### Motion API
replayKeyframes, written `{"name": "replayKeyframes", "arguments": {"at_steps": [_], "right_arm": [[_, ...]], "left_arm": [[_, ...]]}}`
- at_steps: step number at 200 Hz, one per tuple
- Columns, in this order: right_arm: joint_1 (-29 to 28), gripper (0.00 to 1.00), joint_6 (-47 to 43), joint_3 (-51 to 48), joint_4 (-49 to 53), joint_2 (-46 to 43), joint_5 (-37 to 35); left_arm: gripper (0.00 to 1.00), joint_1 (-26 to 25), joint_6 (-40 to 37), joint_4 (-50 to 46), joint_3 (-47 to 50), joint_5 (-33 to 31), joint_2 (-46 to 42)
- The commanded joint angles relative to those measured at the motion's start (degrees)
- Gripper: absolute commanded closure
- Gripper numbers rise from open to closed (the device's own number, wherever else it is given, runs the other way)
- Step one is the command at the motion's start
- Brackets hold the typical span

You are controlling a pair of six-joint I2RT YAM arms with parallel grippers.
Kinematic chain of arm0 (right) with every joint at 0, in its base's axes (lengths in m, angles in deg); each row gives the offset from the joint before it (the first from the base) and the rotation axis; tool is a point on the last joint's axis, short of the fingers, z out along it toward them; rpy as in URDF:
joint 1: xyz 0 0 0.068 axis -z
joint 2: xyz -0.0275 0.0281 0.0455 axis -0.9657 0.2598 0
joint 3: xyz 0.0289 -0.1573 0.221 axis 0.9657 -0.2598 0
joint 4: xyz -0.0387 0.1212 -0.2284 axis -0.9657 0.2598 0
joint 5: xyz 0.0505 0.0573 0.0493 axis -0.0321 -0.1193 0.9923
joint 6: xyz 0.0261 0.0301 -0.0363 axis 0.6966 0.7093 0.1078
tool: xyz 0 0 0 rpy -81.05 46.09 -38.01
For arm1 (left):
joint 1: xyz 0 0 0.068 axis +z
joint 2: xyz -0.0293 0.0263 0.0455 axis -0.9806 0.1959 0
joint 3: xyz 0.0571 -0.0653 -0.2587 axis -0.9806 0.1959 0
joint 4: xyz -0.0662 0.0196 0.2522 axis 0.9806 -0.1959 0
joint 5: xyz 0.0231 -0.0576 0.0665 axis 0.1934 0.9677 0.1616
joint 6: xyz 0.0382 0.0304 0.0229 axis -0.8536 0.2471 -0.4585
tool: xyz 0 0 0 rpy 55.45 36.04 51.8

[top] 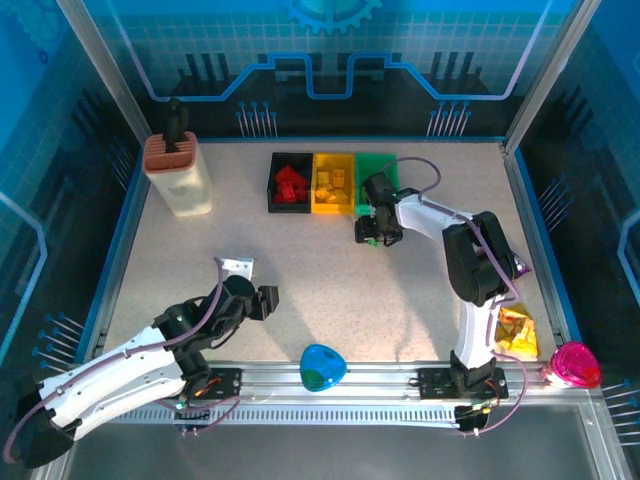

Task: Sort the legos into containers by color
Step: Pick up the lego from the center of the table, then place the lego in the container.

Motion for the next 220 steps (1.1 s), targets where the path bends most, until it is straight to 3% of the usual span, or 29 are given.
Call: {"name": "replayKeyframes", "arguments": {"at_steps": [1, 34, 57, 101, 157, 220], "right_arm": [[-0.5, 0.36, 1.49, -0.75, -1.03, 1.21, -0.45], [-1.1, 0.6, 1.51, -0.75, -0.96, 1.5, -1.26], [-2.12, 0.68, 1.13, -0.54, -0.11, -0.12, -3.0], [-2.34, 0.69, -0.95, 4.14, 2.69, -4.41, -5.94], [0.4, 0.67, -6.04, 22.87, 11.71, -1.79, -5.67], [3.13, 0.66, -7.22, 42.68, 19.51, 10.24, -3.39]], "left_arm": [[0.42, -0.44, 0.89, -1.2, 1.18, -1.55, -1.34], [0.43, -0.53, 0.97, -1.43, 1.34, -1.72, -1.51], [0.43, -0.53, 1.07, -1.27, 1.57, -1.8, -1.52], [0.44, -0.62, 0.92, -1.01, 1.5, -1.78, -1.53], [0.44, -0.88, 0.9, -2.16, 0.57, -2.23, -2.36], [0.44, -1.02, 0.2, -2.6, 0.14, -3.21, -3.24]]}}
